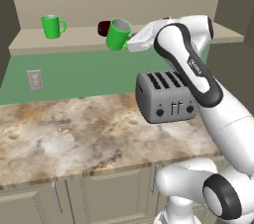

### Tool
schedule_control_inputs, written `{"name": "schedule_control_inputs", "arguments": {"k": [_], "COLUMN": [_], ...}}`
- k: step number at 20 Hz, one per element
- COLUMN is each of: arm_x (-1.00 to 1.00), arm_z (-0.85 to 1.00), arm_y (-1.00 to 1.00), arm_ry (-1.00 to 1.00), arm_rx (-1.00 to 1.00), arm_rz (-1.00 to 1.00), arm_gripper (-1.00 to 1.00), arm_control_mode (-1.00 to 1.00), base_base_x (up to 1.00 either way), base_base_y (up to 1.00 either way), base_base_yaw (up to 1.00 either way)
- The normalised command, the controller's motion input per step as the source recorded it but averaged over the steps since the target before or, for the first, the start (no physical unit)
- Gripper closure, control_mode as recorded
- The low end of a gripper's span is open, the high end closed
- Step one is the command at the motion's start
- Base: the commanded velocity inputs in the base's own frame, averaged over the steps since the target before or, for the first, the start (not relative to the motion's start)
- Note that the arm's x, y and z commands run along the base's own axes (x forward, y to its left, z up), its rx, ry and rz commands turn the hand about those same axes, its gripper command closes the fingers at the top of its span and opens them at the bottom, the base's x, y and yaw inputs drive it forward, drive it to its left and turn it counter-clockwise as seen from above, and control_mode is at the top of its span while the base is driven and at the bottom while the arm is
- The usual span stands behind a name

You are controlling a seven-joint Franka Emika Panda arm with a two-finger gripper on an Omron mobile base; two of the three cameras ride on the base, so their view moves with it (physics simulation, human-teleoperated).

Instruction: Pick the mug on the counter and place it in the cabinet with the handle facing the right, like the mugs already inside.

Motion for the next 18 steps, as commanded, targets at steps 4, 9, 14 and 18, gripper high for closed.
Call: {"name": "schedule_control_inputs", "arguments": {"k": [4,9,14,18], "arm_x": [0.62,0.55,0.51,0.32], "arm_z": [0.00,0.00,0.00,0.00], "arm_y": [0.00,0.00,0.00,0.09], "arm_ry": [0.00,0.00,0.00,0.00], "arm_rx": [0.00,0.01,0.00,0.00], "arm_rz": [0.00,0.01,0.03,0.06], "arm_gripper": [1.00,1.00,1.00,1.00], "arm_control_mode": [-1.00,-1.00,-1.00,-1.00], "base_base_x": [0.00,0.00,0.00,0.00], "base_base_y": [0.00,0.00,0.00,0.00], "base_base_yaw": [0.00,0.00,0.00,0.00]}}
